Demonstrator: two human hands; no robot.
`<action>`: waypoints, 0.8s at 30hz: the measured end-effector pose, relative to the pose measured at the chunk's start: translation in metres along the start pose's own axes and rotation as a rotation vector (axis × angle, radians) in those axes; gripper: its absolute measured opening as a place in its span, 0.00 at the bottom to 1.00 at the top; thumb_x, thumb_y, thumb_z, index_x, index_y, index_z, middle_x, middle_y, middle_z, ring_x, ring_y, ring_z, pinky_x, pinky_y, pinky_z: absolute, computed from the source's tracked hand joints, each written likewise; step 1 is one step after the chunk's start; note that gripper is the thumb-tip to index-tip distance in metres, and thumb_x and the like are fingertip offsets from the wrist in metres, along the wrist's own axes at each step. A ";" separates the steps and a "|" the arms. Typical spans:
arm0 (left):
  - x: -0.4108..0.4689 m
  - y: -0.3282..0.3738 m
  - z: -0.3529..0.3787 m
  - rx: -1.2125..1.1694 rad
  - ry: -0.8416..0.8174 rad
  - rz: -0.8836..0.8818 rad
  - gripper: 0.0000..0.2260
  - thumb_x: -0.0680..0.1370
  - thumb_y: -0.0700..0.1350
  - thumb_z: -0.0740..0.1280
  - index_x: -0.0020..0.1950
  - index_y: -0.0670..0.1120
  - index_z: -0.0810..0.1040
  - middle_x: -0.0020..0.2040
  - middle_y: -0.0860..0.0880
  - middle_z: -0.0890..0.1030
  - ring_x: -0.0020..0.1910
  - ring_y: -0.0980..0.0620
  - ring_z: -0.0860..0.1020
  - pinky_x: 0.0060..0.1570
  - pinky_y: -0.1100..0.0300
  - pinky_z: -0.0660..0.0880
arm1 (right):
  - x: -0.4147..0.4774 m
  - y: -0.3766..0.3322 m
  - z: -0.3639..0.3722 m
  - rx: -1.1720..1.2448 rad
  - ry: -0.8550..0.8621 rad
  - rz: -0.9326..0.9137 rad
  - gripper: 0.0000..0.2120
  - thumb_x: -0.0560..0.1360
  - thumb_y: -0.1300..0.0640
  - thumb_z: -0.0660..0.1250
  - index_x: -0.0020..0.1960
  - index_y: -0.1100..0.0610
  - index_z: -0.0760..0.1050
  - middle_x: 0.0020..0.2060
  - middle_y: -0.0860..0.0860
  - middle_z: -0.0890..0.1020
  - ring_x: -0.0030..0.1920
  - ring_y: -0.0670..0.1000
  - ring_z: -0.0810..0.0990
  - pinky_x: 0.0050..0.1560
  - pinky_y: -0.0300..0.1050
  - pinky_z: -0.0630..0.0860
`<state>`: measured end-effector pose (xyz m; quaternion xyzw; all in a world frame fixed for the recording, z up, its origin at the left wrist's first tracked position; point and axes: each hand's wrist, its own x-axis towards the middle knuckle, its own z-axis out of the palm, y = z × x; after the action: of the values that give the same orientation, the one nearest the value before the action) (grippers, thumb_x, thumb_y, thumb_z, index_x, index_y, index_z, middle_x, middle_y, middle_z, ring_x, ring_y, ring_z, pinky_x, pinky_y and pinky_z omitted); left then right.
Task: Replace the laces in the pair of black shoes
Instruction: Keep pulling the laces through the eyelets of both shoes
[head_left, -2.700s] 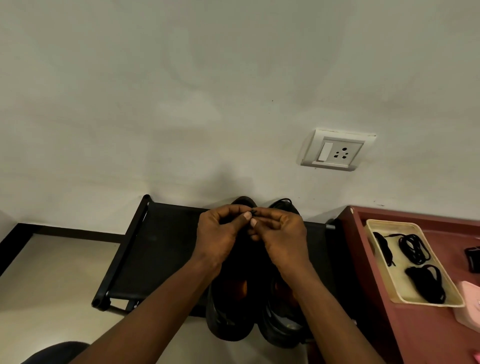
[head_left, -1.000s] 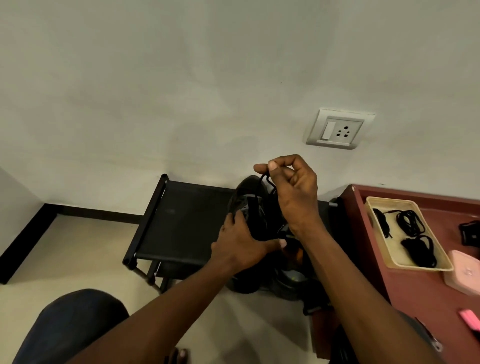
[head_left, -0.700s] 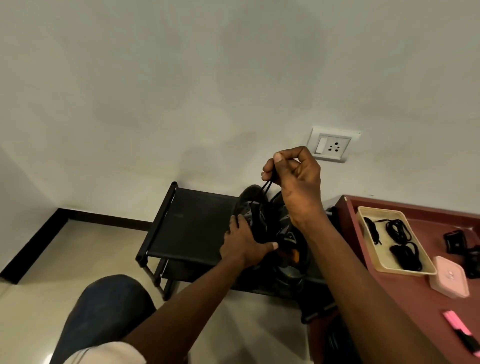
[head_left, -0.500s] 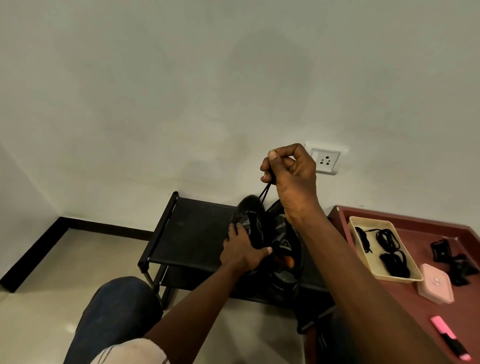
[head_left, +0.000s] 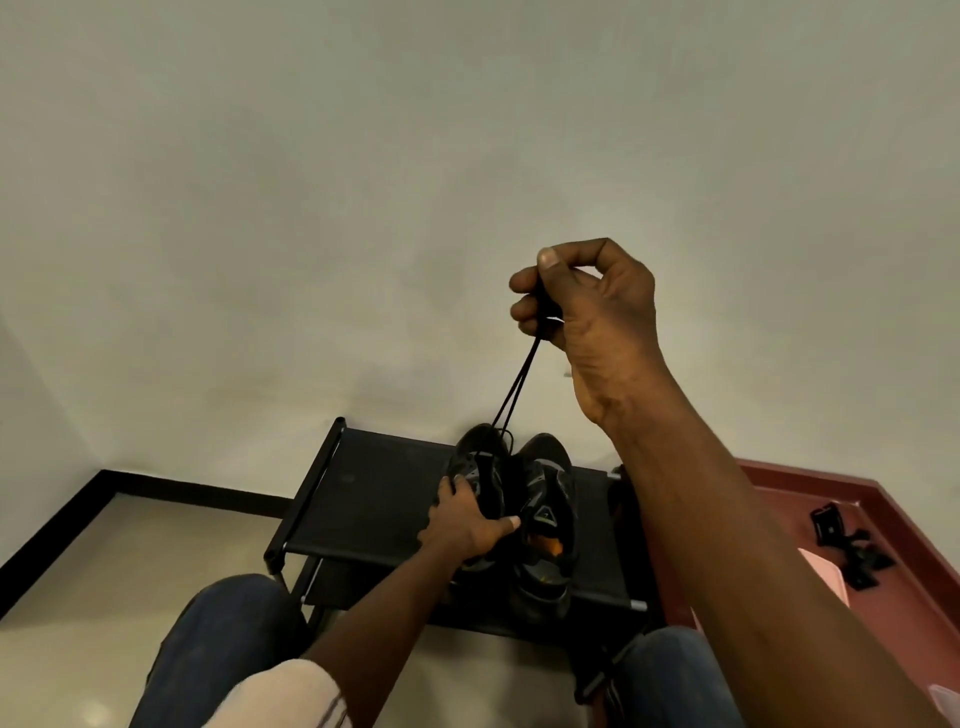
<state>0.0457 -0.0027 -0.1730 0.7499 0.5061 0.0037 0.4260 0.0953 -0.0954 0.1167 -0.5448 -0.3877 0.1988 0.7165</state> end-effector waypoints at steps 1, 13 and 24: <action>-0.003 0.001 -0.004 0.025 0.036 -0.003 0.51 0.71 0.70 0.72 0.84 0.49 0.51 0.83 0.43 0.54 0.79 0.36 0.60 0.74 0.33 0.63 | -0.001 -0.001 0.000 0.007 -0.006 0.010 0.02 0.84 0.62 0.66 0.53 0.61 0.75 0.38 0.54 0.87 0.37 0.53 0.86 0.44 0.48 0.84; 0.008 0.050 -0.093 -0.101 0.109 0.587 0.10 0.84 0.51 0.66 0.64 0.52 0.82 0.37 0.51 0.84 0.36 0.63 0.81 0.44 0.61 0.77 | 0.040 0.000 -0.002 -0.295 0.077 -0.101 0.03 0.80 0.56 0.73 0.48 0.54 0.82 0.44 0.57 0.85 0.41 0.47 0.80 0.47 0.43 0.79; 0.049 0.061 -0.106 -0.156 0.055 0.558 0.15 0.86 0.46 0.62 0.42 0.49 0.83 0.33 0.52 0.81 0.29 0.61 0.77 0.32 0.69 0.73 | 0.087 0.084 -0.019 0.059 0.346 0.229 0.08 0.79 0.64 0.70 0.58 0.62 0.80 0.42 0.55 0.85 0.38 0.52 0.83 0.47 0.48 0.83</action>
<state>0.0691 0.0947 -0.0871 0.8248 0.2896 0.1800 0.4510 0.1755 -0.0183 0.0652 -0.5899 -0.1886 0.1936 0.7609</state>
